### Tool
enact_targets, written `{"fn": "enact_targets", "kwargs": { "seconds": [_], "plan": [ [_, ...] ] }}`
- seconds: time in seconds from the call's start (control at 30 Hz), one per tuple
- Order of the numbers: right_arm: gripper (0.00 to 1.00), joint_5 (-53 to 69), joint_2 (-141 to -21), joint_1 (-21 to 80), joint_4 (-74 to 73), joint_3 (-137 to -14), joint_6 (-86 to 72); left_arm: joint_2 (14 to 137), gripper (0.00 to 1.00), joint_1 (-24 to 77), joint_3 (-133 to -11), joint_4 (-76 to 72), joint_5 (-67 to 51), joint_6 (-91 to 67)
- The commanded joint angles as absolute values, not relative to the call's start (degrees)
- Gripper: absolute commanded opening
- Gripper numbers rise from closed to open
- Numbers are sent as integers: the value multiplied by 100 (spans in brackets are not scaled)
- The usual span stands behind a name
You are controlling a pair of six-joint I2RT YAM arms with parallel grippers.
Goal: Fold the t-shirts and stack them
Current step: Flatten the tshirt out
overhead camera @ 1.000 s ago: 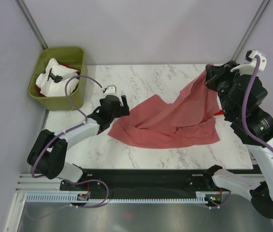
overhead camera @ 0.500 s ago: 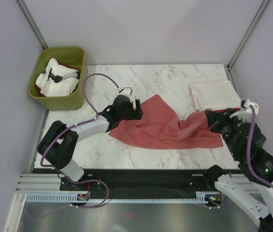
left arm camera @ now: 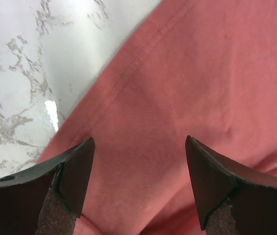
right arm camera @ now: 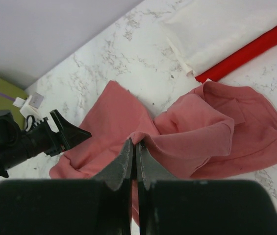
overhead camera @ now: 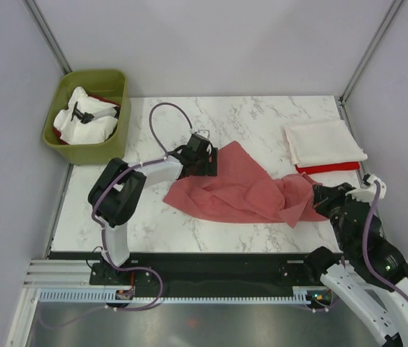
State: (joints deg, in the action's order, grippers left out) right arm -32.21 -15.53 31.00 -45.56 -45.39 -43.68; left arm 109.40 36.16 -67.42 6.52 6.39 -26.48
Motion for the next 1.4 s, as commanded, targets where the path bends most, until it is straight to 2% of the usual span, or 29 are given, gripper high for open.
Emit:
{"fn": "enact_targets", "kwargs": {
  "seconds": [0.0, 0.33, 0.57, 0.67, 0.8, 0.87, 1.1, 1.37],
  "plan": [
    [0, -3340, -2073, 3103, -4026, -4623, -4307, 11074, 82, 3385, -7102, 1222, 879, -2758],
    [0, -3437, -3637, 3111, -2682, -5220, -3832, 11083, 85, 3190, -7119, 1230, 1256, -2637],
    [0, -3646, -4087, 3111, -1952, -5274, -3656, 10863, 86, 3322, -7206, 1169, 1406, -2382],
    [0, -3735, -4052, 3111, -1723, -4976, -3648, 10898, 89, 3349, -7540, 1186, 1055, -2251],
    [0, -3744, -3868, 3111, -1468, -4676, -3472, 11021, 90, 3401, -8311, 1283, 915, -2022],
    [0, -3771, -3736, 3111, -1424, -4597, -3384, 11468, 89, 3401, -8778, 1658, 896, -1969],
    [1, -3578, -3612, 3111, -1248, -4430, -3331, 13621, 83, 3428, -11755, 2952, 1362, -1741],
    [1, -3507, -3648, 3111, -1327, -4526, -3322, 14923, 79, 3428, -13305, 3594, 1134, -1933]
  ]
}}
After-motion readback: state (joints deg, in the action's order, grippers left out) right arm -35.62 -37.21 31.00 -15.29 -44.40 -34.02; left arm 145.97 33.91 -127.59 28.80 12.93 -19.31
